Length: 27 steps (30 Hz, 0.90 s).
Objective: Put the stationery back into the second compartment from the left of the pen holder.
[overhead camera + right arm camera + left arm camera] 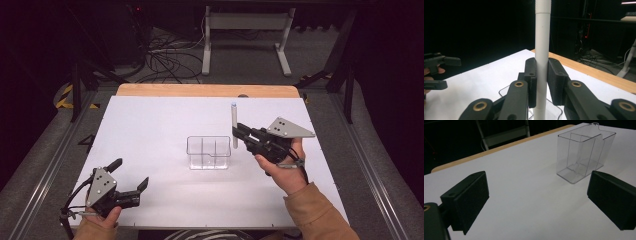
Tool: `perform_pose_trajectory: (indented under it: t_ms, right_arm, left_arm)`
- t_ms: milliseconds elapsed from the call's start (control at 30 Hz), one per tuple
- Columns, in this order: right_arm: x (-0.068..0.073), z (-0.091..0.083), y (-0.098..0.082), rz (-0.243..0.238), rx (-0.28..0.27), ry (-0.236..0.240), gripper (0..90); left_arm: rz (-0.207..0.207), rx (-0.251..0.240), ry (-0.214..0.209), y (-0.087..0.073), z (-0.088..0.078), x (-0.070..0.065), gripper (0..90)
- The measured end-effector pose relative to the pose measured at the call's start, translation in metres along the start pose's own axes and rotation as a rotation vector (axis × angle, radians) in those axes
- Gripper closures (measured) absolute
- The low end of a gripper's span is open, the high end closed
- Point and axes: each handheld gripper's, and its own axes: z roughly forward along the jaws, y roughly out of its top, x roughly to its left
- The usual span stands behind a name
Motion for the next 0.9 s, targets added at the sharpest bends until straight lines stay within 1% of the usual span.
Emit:
perform_pose_trajectory:
  t_ms: [167, 267, 333, 400, 467, 800, 900]
  right_arm:
    - [0.004, 0.012, -0.001, -0.010, -0.002, -0.006, 79.3]
    - [0.006, 0.019, -0.002, -0.006, -0.001, -0.002, 79.3]
    - [0.007, 0.023, -0.003, -0.012, -0.002, -0.009, 79.3]
    - [0.008, 0.028, -0.004, -0.002, -0.007, -0.002, 79.3]
    - [0.008, 0.032, -0.006, 0.000, -0.006, -0.003, 79.3]
    - [0.012, 0.053, -0.014, 0.015, -0.024, 0.029, 79.3]
    - [0.012, 0.056, -0.015, 0.009, -0.028, 0.024, 79.3]
  left_arm:
    - [0.000, 0.000, -0.001, 0.000, 0.000, 0.000, 4.6]
    - [-0.001, 0.000, 0.000, 0.000, 0.000, 0.000, 4.6]
    - [-0.002, 0.000, -0.002, 0.000, 0.000, 0.000, 4.6]
    - [-0.001, 0.000, -0.003, 0.000, 0.000, 0.000, 4.6]
    - [-0.002, 0.001, -0.005, 0.000, 0.000, 0.000, 4.6]
    - [-0.003, 0.003, -0.007, -0.001, 0.001, 0.001, 4.6]
    - [-0.007, 0.002, -0.009, -0.001, 0.001, 0.000, 4.6]
